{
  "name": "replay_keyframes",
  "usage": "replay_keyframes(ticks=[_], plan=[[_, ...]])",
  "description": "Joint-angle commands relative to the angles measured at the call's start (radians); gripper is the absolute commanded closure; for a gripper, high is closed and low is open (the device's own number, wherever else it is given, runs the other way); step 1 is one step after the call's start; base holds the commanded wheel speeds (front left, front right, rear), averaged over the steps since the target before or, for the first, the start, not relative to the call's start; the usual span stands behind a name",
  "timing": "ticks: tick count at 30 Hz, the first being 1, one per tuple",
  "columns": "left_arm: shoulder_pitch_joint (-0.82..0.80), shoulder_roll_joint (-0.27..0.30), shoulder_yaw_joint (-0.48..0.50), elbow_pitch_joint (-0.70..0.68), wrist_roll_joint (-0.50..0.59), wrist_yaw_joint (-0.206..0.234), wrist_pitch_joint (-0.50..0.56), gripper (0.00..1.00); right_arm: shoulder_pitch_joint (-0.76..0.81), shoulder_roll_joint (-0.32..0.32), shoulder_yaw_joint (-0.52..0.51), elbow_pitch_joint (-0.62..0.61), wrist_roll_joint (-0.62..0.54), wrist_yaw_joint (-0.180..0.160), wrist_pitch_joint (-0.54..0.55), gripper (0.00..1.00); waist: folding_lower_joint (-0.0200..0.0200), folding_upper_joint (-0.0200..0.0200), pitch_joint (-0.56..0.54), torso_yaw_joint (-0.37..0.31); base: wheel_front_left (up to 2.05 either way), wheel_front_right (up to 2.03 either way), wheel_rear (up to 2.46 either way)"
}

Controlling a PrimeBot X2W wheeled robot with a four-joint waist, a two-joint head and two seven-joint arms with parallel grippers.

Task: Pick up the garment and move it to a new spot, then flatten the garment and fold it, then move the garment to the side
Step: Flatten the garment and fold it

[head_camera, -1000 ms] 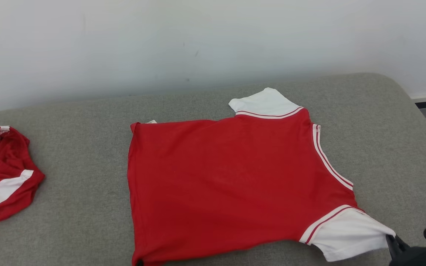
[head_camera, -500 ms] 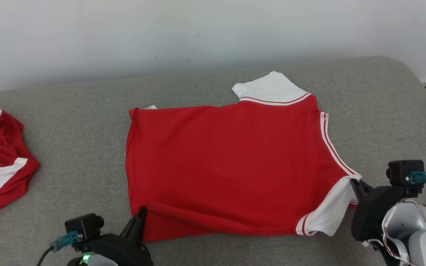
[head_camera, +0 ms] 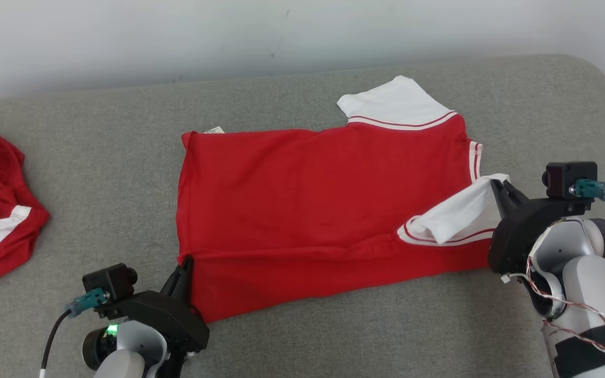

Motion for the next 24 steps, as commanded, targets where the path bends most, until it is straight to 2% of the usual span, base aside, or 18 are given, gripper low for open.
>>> replay_keyframes(ticks=[1, 19, 20, 21, 22, 24], plan=[[-0.019, -0.001, -0.002, 0.013, 0.009, -0.007, -0.011, 1.0, -0.027, 0.004, -0.008, 0.034, 0.009, -0.002, -0.018, 1.0, -0.0002, -0.0001, 0.008, 0.007, 0.0, 0.0, 0.0], [-0.066, -0.011, -0.032, 0.093, 0.013, -0.03, -0.048, 1.0, -0.16, 0.046, -0.054, 0.253, -0.05, -0.002, -0.173, 1.0, -0.0002, -0.0001, 0.033, 0.033, 0.0, 0.0, 0.0], [-0.067, -0.011, -0.033, 0.098, 0.013, -0.031, -0.049, 0.93, -0.164, 0.05, -0.053, 0.266, -0.052, -0.002, -0.178, 0.95, -0.0002, -0.0001, 0.033, 0.034, 0.0, 0.0, 0.0], [-0.068, -0.012, -0.034, 0.102, 0.01, -0.031, -0.051, 0.49, -0.166, 0.051, -0.052, 0.279, -0.055, -0.002, -0.184, 0.0, -0.0002, -0.0001, 0.031, 0.036, 0.0, 0.0, 0.0], [-0.069, -0.012, -0.033, 0.106, 0.01, -0.026, -0.053, 0.0, -0.17, 0.052, -0.053, 0.288, -0.054, -0.002, -0.195, 0.0, -0.0002, -0.0001, 0.03, 0.037, 0.0, 0.0, 0.0], [-0.07, -0.015, -0.036, 0.116, 0.009, -0.025, -0.057, 0.0, -0.175, 0.053, -0.058, 0.306, -0.052, -0.002, -0.216, 0.0, -0.0002, -0.0001, 0.022, 0.039, 0.0, 0.0, 0.0]])
